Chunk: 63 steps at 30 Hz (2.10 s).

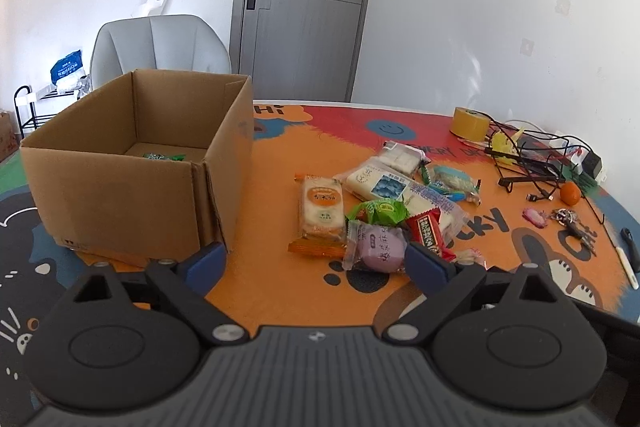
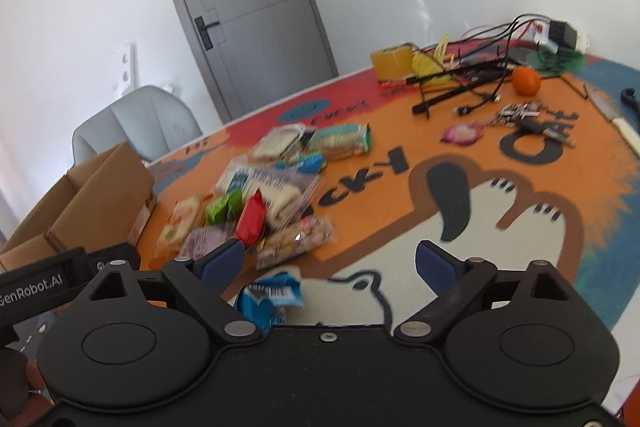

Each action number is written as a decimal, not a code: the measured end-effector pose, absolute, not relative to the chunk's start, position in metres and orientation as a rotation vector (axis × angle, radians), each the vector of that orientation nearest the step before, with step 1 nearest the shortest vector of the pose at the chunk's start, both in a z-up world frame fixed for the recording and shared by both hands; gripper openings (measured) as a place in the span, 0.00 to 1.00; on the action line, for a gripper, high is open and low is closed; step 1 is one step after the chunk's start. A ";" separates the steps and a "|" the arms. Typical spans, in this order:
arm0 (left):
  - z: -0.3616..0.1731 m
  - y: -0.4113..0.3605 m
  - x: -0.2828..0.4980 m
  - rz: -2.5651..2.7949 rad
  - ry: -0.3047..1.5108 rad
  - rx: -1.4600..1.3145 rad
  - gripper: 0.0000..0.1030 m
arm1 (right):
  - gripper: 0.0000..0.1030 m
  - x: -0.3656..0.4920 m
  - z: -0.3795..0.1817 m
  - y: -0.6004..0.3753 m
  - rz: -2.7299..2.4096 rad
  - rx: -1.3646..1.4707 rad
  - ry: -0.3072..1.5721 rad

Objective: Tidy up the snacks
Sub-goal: 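Move both tools back from the box toward the snack pile, then grasp the blue wrapped snack with the right tool while the left tool grasps the purple-labelled pastry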

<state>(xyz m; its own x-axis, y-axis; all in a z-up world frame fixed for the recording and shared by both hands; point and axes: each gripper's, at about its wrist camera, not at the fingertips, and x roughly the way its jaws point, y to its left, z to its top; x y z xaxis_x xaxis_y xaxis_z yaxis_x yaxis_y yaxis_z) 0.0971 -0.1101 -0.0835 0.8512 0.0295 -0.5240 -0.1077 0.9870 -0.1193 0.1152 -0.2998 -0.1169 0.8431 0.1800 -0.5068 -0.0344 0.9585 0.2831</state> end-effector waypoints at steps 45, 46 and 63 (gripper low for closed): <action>-0.097 -0.118 0.129 0.044 0.568 -0.162 0.78 | 0.31 0.120 -0.128 -0.306 0.143 0.285 0.571; -0.098 -0.120 0.131 0.042 0.570 -0.160 0.74 | 0.31 0.121 -0.128 -0.309 0.137 0.289 0.570; -0.105 -0.146 0.154 0.021 0.577 -0.136 0.66 | 0.31 0.124 -0.132 -0.325 0.134 0.324 0.560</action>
